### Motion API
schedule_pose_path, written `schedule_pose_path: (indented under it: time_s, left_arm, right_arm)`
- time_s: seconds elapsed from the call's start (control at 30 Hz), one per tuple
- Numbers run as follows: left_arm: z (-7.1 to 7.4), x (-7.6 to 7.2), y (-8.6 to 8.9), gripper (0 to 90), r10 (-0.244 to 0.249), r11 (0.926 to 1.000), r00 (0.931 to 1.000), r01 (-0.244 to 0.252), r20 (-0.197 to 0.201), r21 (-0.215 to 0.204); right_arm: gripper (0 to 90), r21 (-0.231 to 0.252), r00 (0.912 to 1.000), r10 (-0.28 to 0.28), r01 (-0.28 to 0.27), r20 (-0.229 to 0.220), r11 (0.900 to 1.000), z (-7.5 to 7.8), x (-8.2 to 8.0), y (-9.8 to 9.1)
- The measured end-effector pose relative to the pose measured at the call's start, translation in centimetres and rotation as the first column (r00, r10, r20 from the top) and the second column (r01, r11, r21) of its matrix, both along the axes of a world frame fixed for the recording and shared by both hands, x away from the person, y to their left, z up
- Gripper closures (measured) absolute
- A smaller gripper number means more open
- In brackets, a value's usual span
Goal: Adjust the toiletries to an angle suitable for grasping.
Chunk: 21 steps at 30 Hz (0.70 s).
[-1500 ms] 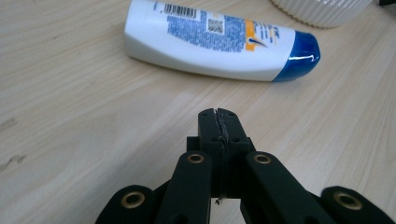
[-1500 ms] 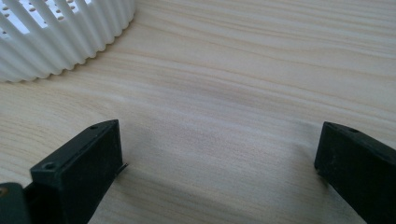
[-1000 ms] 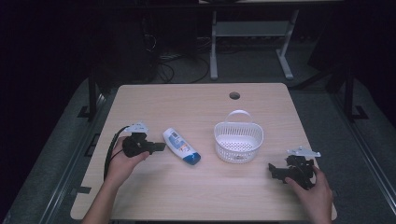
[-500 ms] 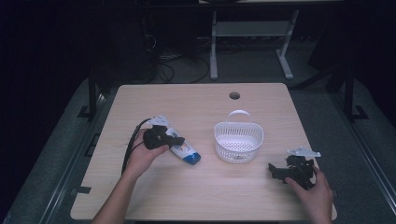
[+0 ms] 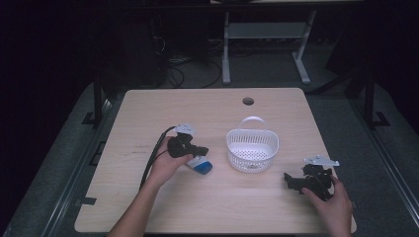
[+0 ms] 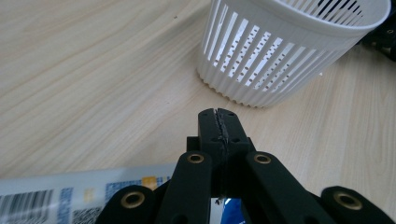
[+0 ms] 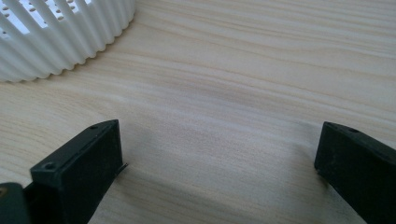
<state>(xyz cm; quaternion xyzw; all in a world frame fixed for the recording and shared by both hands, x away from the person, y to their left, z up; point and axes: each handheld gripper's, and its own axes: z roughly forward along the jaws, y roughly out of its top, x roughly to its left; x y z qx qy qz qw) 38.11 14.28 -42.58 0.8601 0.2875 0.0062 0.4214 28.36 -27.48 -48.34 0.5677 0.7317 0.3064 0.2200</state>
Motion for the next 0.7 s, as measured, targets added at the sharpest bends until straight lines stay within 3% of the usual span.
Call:
schedule_pose_path:
  time_s: [0.5,0.7]
  left_arm:
    - [-1.8,0.3,-1.6,90.0,-0.02,0.9959,0.9997,0.021,-0.015,0.087]
    - [-2.2,0.2,-1.7,90.0,-0.029,0.9942,0.9993,0.031,-0.023,0.103]
  right_arm:
    - [0.5,0.0,1.0,0.0,0.0,0.0,1.0,0.0,0.0,0.0]
    - [0.5,-0.001,1.0,0.0,0.0,0.0,1.0,0.0,0.0,0.0]
